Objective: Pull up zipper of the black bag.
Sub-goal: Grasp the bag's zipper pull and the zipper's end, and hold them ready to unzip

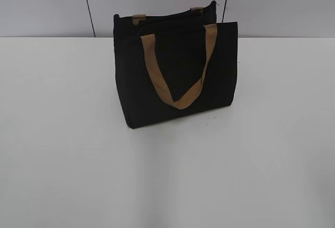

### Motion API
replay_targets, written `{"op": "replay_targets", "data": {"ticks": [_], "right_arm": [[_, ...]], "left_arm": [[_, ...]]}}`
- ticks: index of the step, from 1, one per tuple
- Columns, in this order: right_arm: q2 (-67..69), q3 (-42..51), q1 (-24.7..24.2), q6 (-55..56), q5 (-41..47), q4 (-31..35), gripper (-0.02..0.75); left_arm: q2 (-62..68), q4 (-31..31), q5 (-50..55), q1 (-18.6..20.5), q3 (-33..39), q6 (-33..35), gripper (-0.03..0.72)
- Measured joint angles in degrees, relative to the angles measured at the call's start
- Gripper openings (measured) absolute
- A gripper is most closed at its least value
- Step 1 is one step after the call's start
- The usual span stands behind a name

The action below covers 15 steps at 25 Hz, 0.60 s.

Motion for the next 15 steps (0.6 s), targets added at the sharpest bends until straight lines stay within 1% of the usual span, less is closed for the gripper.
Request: {"op": "replay_targets", "data": {"ticks": [7,9,10,11,14,15], "right_arm": [[0.0,0.0,0.0,0.0,0.0,0.0,0.358],[0.0,0.0,0.0,0.0,0.0,0.0,0.358],[0.0,0.0,0.0,0.0,0.0,0.0,0.358],[0.0,0.0,0.0,0.0,0.0,0.0,0.358],[0.0,0.0,0.0,0.0,0.0,0.0,0.358],[0.0,0.0,0.0,0.0,0.0,0.0,0.358]], "left_arm": [[0.0,0.0,0.0,0.0,0.0,0.0,0.217],[0.0,0.0,0.0,0.0,0.0,0.0,0.242],[0.0,0.0,0.0,0.0,0.0,0.0,0.269],[0.0,0.0,0.0,0.0,0.0,0.0,0.317],[0.0,0.0,0.0,0.0,0.0,0.0,0.495],[0.0,0.0,0.0,0.0,0.0,0.0,0.543]]}}
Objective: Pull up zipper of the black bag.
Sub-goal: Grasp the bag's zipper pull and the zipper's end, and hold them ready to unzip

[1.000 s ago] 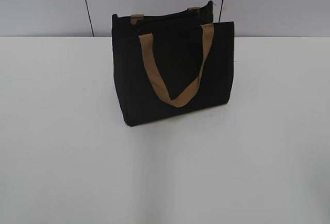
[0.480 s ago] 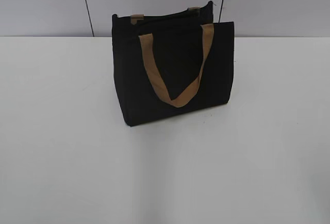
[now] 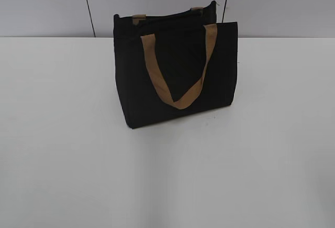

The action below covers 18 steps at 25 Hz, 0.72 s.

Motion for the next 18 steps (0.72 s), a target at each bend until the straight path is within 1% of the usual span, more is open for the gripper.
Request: {"op": "replay_targets", "data": {"ticks": [1,3,7,10,12,14,18], "right_arm": [[0.0,0.0,0.0,0.0,0.0,0.0,0.358],[0.0,0.0,0.0,0.0,0.0,0.0,0.358],[0.0,0.0,0.0,0.0,0.0,0.0,0.358],[0.0,0.0,0.0,0.0,0.0,0.0,0.358],[0.0,0.0,0.0,0.0,0.0,0.0,0.358],[0.0,0.0,0.0,0.0,0.0,0.0,0.358],[0.0,0.0,0.0,0.0,0.0,0.0,0.358]], "left_arm": [[0.0,0.0,0.0,0.0,0.0,0.0,0.574],[0.0,0.0,0.0,0.0,0.0,0.0,0.596],[0.0,0.0,-0.3,0.0,-0.1,0.3,0.598],[1.3,0.3,-3.2,0.0,-1.0,3.8,0.596],[3.4,0.3,-8.0,0.0,-1.1,6.9,0.594],[6.2,0.3,-15.1,0.0,-1.1,8.5,0.593],[15.0,0.0,-33.9,0.0,-1.1,9.3,0.586]]}}
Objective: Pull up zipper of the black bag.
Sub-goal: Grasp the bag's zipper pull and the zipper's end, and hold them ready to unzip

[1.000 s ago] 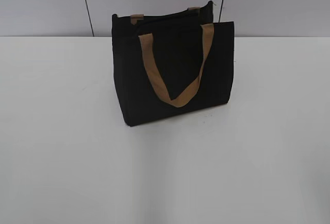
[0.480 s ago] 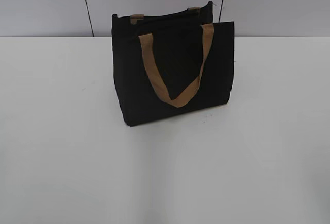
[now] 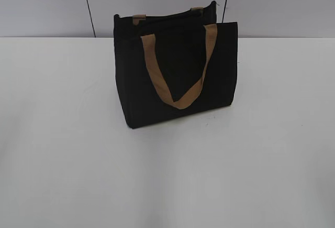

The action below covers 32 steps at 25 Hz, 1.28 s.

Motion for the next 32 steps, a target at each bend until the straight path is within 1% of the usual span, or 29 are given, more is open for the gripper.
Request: {"op": "replay_targets", "data": {"ticks": [2,6,10,11,15,17,19,21,24,28,31,32], "right_arm": [[0.0,0.0,0.0,0.0,0.0,0.0,0.358],[0.0,0.0,0.0,0.0,0.0,0.0,0.358],[0.0,0.0,0.0,0.0,0.0,0.0,0.358],[0.0,0.0,0.0,0.0,0.0,0.0,0.358],[0.0,0.0,0.0,0.0,0.0,0.0,0.358],[0.0,0.0,0.0,0.0,0.0,0.0,0.358],[0.0,0.0,0.0,0.0,0.0,0.0,0.358],[0.0,0.0,0.0,0.0,0.0,0.0,0.358],[0.0,0.0,0.0,0.0,0.0,0.0,0.358],[0.0,0.0,0.0,0.0,0.0,0.0,0.358],[0.0,0.0,0.0,0.0,0.0,0.0,0.358],[0.0,0.0,0.0,0.0,0.0,0.0,0.358]], "left_arm": [[6.4,0.1,-8.8,0.0,0.0,0.1,0.585],[19.6,-3.4,-20.1,0.0,0.0,0.1,0.585],[33.7,-11.1,-30.6,0.0,0.0,0.2,0.583],[36.4,-12.0,-33.7,0.0,0.0,0.2,0.579],[47.1,-13.3,-46.3,-0.5,0.0,-0.5,0.55],[52.9,-12.9,-52.3,-2.2,0.0,-2.1,0.527],[58.3,-10.8,-57.5,-4.3,0.0,-4.9,0.508],[63.8,-9.0,-61.6,-6.8,0.0,-6.2,0.494],[72.4,-7.7,-68.3,-9.4,0.0,-6.7,0.489],[81.1,-6.3,-76.7,-11.9,0.0,-8.4,0.488],[86.2,-2.2,-80.9,-13.7,0.0,-12.2,0.488],[87.6,0.0,-81.9,-14.2,0.0,-13.5,0.488]]}}
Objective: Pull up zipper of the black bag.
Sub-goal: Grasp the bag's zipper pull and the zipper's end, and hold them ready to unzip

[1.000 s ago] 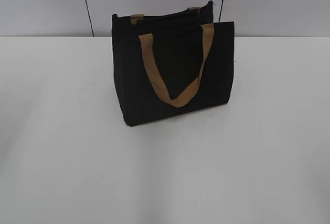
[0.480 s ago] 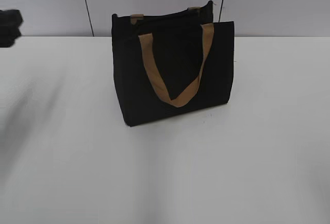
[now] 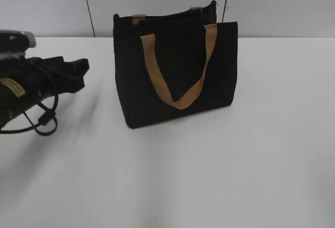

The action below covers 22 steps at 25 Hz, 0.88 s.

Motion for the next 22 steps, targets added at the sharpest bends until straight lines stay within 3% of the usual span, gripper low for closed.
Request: {"op": "replay_targets", "data": {"ticks": [14,22], "right_arm": [[0.0,0.0,0.0,0.0,0.0,0.0,0.358],[0.0,0.0,0.0,0.0,0.0,0.0,0.358]], "left_arm": [[15.5,20.0,-9.7,-0.6,-2.7,-6.1,0.475],[18.5,26.4,-9.4,-0.6,-8.3,-9.1,0.415]]}}
